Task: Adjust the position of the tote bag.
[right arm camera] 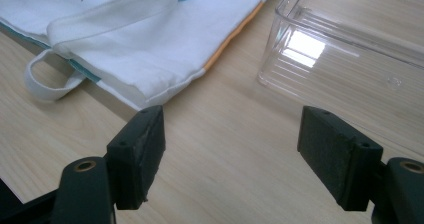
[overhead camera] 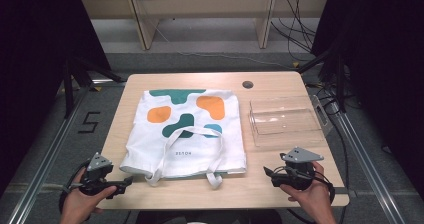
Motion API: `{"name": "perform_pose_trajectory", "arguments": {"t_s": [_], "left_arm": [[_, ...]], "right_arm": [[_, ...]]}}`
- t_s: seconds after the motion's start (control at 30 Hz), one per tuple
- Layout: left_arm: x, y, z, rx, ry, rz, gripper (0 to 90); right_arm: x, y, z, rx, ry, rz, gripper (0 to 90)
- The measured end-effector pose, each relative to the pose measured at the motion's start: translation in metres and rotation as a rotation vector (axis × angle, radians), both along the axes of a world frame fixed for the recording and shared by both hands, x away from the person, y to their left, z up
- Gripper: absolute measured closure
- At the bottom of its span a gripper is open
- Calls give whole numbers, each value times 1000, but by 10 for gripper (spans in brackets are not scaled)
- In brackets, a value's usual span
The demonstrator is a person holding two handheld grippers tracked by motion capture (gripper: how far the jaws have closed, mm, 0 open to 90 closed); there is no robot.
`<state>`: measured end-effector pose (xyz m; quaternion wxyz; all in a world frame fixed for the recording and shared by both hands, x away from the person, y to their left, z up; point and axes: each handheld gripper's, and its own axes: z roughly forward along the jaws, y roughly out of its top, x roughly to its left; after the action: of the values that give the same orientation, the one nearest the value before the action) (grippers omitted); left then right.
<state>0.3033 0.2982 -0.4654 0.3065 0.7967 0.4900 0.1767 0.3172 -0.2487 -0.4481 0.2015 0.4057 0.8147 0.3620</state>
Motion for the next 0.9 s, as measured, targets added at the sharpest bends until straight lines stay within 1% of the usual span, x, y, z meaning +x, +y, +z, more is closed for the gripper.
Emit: {"name": "perform_pose_trajectory", "arguments": {"t_s": [0.03,0.07,0.1,0.13,0.17,0.2,0.23,0.27,0.3,0.33,0.37,0.4,0.43,0.47,0.5,0.53,0.57,0.6,0.63,0.67,0.7,0.77,0.8,0.83,0.87,0.9], "left_arm": [[0,0,0,-2,-2,3,152],[0,1,0,3,-10,10,152],[0,1,0,0,-8,10,150],[0,1,0,5,-15,17,149],[1,2,0,5,-17,14,149],[2,2,-1,-7,-9,18,149],[2,3,0,12,-17,18,150],[3,3,-1,8,-22,24,150],[4,3,-1,15,-15,20,150],[5,3,-2,11,-13,22,150],[6,4,-1,22,-13,12,151],[7,4,-2,18,-13,19,153],[9,3,-3,19,-22,30,154],[11,4,-3,20,-21,27,154],[12,5,-3,30,-26,22,154],[14,6,-2,37,-16,21,155],[16,8,-4,26,-26,25,159],[18,9,-4,26,-26,29,163],[19,11,-5,21,-25,33,163],[21,14,-4,32,-13,31,164],[22,16,-5,36,-15,33,169],[25,20,-8,18,-12,48,177],[27,23,-8,14,3,52,185],[28,23,-10,-2,-4,67,182],[30,24,-9,-5,5,53,191],[31,23,-9,-10,7,46,211]], "right_arm": [[-1,1,1,-6,-5,-6,279],[0,0,0,-25,-14,11,279],[0,0,1,-26,-17,13,279],[0,1,1,-26,-36,6,279],[-1,2,0,-26,-23,17,279],[-1,2,0,-27,-30,17,279],[-2,4,1,-20,-12,2,278],[0,3,0,-28,-33,21,279],[1,4,-1,-44,-29,31,278],[1,4,-1,-44,-29,31,278],[1,4,-1,-58,-32,39,279],[1,5,-1,-63,-29,48,278],[1,5,-1,-56,-41,45,279],[-1,7,0,-39,-12,42,279],[0,7,0,-40,-24,47,278],[0,7,0,-45,-23,54,278],[1,7,0,-49,-41,50,278],[2,7,0,-53,-45,58,278],[2,7,0,-52,-41,59,278],[2,8,-1,-50,-31,54,278],[2,8,-2,-58,-31,53,278],[2,9,-2,-58,-28,54,278],[1,10,-2,-45,3,37,278],[2,11,-2,-47,2,42,278],[5,11,-3,-70,-30,65,277],[4,13,-4,-64,-18,58,278]]}}
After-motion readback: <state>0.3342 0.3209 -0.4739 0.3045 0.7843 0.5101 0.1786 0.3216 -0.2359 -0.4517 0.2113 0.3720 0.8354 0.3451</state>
